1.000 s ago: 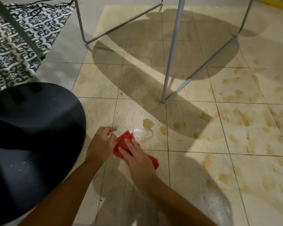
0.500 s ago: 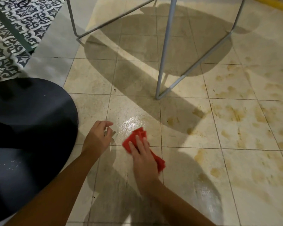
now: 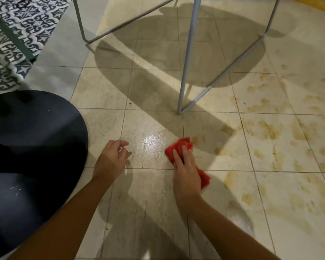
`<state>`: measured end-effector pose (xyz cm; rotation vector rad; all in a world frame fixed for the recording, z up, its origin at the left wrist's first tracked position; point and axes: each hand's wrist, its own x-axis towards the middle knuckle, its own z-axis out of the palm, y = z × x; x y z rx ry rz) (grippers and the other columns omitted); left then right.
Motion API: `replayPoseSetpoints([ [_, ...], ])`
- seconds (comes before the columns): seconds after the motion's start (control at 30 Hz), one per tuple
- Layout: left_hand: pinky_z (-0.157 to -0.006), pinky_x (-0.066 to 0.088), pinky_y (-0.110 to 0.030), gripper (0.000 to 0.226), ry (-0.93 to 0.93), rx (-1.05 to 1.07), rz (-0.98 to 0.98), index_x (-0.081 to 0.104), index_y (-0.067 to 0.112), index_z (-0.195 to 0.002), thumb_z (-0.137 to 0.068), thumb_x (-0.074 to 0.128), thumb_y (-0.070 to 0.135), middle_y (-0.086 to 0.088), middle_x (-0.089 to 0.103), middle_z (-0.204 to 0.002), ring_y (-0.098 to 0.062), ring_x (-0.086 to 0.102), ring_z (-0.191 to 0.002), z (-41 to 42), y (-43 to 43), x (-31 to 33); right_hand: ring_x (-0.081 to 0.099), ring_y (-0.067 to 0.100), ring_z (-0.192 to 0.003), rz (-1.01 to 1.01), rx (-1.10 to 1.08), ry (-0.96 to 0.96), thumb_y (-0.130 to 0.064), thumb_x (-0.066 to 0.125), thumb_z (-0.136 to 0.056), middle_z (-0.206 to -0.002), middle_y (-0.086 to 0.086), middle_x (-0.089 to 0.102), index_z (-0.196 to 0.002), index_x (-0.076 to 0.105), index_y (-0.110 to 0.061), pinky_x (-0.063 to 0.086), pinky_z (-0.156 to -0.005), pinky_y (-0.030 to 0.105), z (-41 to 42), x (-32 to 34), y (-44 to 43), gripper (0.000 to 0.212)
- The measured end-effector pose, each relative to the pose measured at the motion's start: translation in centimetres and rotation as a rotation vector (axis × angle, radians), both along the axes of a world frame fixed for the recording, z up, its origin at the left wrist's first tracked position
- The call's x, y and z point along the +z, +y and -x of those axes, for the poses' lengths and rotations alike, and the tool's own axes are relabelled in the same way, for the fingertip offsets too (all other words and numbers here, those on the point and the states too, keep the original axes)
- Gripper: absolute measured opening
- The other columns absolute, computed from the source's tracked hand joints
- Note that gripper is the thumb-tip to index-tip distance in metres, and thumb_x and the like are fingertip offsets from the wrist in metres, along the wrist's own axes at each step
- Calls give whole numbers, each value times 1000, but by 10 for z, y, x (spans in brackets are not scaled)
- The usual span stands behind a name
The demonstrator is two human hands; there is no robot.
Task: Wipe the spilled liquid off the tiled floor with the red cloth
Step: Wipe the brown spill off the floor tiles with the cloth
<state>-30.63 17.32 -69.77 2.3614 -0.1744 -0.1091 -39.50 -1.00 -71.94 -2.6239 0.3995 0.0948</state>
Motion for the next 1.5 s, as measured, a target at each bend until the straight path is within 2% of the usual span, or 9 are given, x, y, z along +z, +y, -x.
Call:
replayPoseSetpoints([
  [0.17,-79,41,-23,20,47,73,18,59,9,-107,-91,46,9,-3,54,-108,-12,51,-93,1,-12,0,-1,29,-141,19,260,-22,-5,47,-88,-153,5,2,-142,16,-20,11,-113,47,-7,-15,45,64],
  [0.27,-82,42,-23,21,60,68,17,58,13,-109,-92,46,12,1,52,-108,-12,51,-97,0,-16,1,32,33,-133,83,237,-105,-7,70,-74,-146,12,31,-136,36,-18,28,-105,46,-32,-12,34,71],
  [0.6,-59,36,7,20,57,89,86,59,7,-107,-92,45,7,-6,52,-111,-2,51,-82,-3,-11,5,8,25,-141,-20,-89,-39,2,45,-89,-154,5,10,-141,24,-20,28,-109,39,-11,-6,-20,60],
  [0.83,-75,39,-6,21,17,114,37,58,11,-109,-91,47,10,-3,55,-112,-11,53,-98,-5,-10,-1,34,31,-131,186,343,-147,-9,80,-58,-141,12,42,-131,44,-14,14,-104,44,-20,7,59,81],
  [0.97,-73,42,-11,20,15,100,59,58,10,-109,-92,47,11,-3,55,-110,-9,55,-92,-2,-10,-3,-1,23,-141,59,380,0,1,51,-87,-155,5,-3,-144,12,-19,10,-113,36,-75,0,46,72],
  [1.13,-66,43,1,19,41,103,134,59,7,-107,-92,47,6,-4,53,-110,4,54,-81,1,-6,1,4,23,-141,-60,90,-56,1,43,-91,-154,5,7,-142,21,-22,28,-110,43,-83,-14,-3,60],
  [1.3,-73,44,-3,20,-15,48,101,59,2,-106,-91,46,3,-8,54,-107,-12,53,-91,-1,-3,10,6,25,-141,-122,-174,-145,5,40,-90,-153,6,9,-141,27,-17,12,-116,40,-35,-19,-10,57],
  [1.4,-82,46,-24,19,-39,35,41,60,7,-105,-90,48,6,-9,57,-107,-20,55,-98,-3,-5,9,-9,24,-140,-23,-47,-48,9,39,-89,-151,0,-14,-140,-1,-24,-6,-108,35,-1,-12,27,73],
  [1.5,-74,39,-12,20,-13,40,28,60,12,-107,-91,47,10,-1,55,-106,-12,52,-97,0,-15,8,-19,22,-137,33,152,-26,4,40,-90,-145,-4,-23,-138,-9,-27,-7,-109,39,3,-6,42,75],
])
